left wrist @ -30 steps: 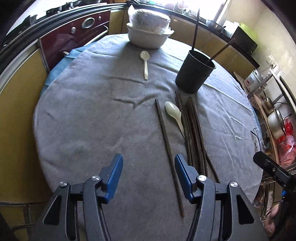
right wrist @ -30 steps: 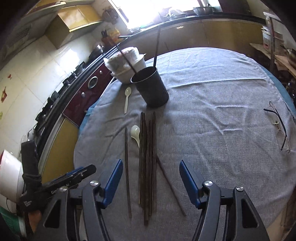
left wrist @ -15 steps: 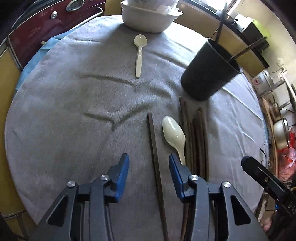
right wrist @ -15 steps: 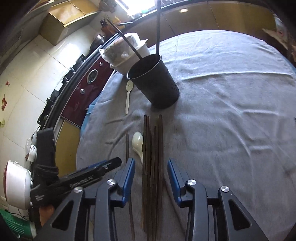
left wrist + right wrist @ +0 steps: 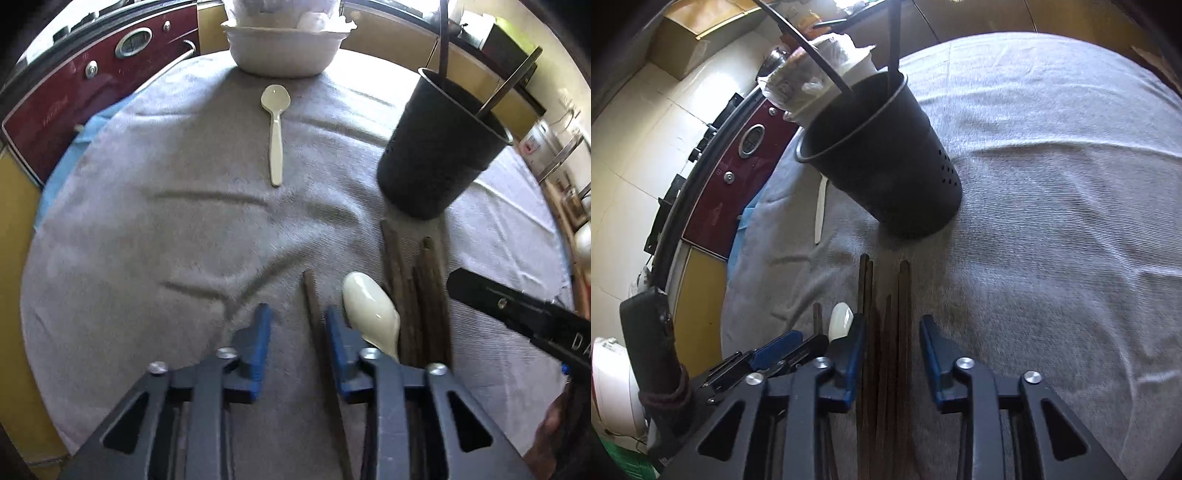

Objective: Organize utensils
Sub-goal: 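Close the left gripper on a chopstick while the right gripper grasps another, then carry the chopsticks with both grippers over the black cup and lower them in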

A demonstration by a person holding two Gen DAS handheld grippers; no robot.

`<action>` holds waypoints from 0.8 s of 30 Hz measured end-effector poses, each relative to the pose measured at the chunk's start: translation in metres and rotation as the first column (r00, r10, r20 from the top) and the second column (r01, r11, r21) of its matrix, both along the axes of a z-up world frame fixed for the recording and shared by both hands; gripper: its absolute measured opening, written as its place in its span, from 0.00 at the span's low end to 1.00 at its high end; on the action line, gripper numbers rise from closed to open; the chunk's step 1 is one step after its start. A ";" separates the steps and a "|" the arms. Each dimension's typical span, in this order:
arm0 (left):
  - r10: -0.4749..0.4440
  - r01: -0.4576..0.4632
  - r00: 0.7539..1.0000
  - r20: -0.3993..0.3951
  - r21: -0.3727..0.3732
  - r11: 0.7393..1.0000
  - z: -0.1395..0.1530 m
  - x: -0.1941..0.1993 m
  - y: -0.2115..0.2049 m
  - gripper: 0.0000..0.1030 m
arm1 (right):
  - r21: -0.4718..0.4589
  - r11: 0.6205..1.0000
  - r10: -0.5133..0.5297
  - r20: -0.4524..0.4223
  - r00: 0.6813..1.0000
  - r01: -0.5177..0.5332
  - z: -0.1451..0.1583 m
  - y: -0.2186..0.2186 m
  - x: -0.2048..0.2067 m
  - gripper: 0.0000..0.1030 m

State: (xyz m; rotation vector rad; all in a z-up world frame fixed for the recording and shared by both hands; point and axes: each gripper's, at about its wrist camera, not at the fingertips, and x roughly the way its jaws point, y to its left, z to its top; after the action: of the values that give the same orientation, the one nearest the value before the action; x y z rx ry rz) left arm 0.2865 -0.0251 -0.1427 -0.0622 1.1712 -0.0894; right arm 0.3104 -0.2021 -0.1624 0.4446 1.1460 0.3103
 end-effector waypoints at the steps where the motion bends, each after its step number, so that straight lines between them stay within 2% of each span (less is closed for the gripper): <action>1: 0.002 -0.002 1.000 -0.001 0.012 1.000 0.000 0.003 0.002 0.10 | 0.000 1.000 0.001 -0.009 1.000 -0.001 -0.002 0.001 0.005 0.26; 5: -0.009 0.008 1.000 -0.024 -0.033 0.999 -0.001 0.013 0.018 0.05 | 0.010 1.000 -0.010 -0.046 0.999 0.011 -0.008 0.001 0.020 0.22; 9: -0.029 0.028 0.999 -0.038 -0.016 0.999 -0.001 0.010 0.022 0.05 | 0.007 1.000 -0.029 -0.077 0.997 0.030 -0.011 -0.001 0.030 0.17; 15: -0.031 0.031 0.999 -0.028 0.019 0.999 -0.002 0.001 0.020 0.05 | -0.003 0.999 -0.037 -0.111 0.993 0.037 -0.017 0.003 0.044 0.17; 19: -0.019 0.019 1.000 -0.022 0.031 0.999 -0.002 0.003 0.019 0.05 | -0.051 0.998 -0.028 -0.108 0.994 0.023 -0.016 0.014 0.051 0.17; 21: -0.020 0.021 1.000 -0.016 0.035 0.999 -0.002 0.004 0.019 0.05 | -0.092 0.995 -0.044 -0.109 0.993 0.034 -0.016 0.017 0.051 0.06; 24: -0.027 0.028 1.000 -0.014 0.028 0.999 -0.004 0.009 0.017 0.05 | -0.086 0.995 -0.055 -0.108 0.993 0.046 -0.015 0.013 0.044 0.06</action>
State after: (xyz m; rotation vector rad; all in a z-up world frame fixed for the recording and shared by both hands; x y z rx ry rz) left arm 0.2960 -0.0083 -0.1467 -0.0222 1.1869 -0.0969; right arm 0.3542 -0.1895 -0.1779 0.4203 1.2489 0.1949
